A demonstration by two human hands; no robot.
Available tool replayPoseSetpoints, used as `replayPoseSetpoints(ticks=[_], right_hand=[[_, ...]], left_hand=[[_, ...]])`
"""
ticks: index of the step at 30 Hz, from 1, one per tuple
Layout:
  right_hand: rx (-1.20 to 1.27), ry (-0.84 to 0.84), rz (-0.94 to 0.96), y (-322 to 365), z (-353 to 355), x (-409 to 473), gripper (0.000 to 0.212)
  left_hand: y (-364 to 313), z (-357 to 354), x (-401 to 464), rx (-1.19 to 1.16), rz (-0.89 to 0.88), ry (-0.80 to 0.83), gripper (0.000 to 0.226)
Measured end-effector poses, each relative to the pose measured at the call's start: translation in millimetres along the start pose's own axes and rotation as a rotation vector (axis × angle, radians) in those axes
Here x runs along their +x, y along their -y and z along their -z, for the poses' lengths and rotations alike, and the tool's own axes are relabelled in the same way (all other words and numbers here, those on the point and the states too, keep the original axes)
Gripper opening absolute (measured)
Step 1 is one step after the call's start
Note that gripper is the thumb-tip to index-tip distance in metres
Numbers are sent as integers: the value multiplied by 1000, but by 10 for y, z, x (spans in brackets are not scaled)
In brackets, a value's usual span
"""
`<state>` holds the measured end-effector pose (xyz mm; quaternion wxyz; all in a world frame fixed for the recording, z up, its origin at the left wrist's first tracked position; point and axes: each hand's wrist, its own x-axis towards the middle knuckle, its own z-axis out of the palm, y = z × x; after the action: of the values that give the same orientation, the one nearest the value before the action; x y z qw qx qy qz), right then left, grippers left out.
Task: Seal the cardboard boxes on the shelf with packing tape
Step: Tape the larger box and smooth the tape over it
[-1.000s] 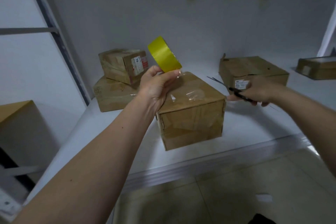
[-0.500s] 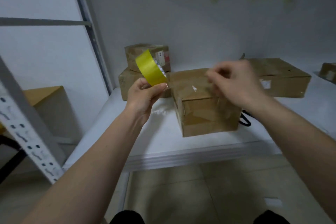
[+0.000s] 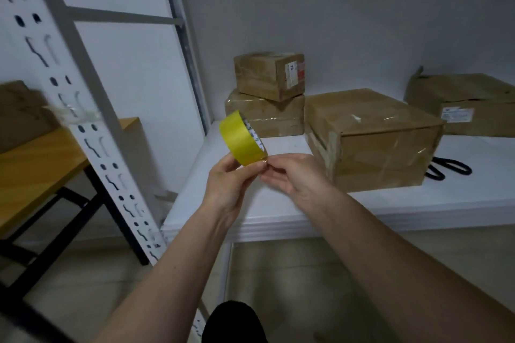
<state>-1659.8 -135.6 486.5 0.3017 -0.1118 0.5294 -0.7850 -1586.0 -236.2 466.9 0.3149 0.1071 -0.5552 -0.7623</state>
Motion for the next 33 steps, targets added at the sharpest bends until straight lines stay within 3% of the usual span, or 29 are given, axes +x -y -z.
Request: replayPoseSetpoints(ticks=[11,16,19,20,27,33], right_hand=[[167,24,-65,-307,-76,100,3],[-23,-102,44,-402,-137,170,16],[-110,-124,111,-428,-162,172,2],[-152,-127,130,-434,-162,174,7],[-426,-196,270,-424,-124,183,16],[-349,-112,110,-356,-131,166,15]], left_hand=[[177,261,89,-8,57,-24,22],[180,307,117,17,75,32,21],[162,328,142,-75,125,44,24],[152,342,151,-91,148,46,24],[119,313,197,87,152,88,15],[153,350,258,175,110,80,15]])
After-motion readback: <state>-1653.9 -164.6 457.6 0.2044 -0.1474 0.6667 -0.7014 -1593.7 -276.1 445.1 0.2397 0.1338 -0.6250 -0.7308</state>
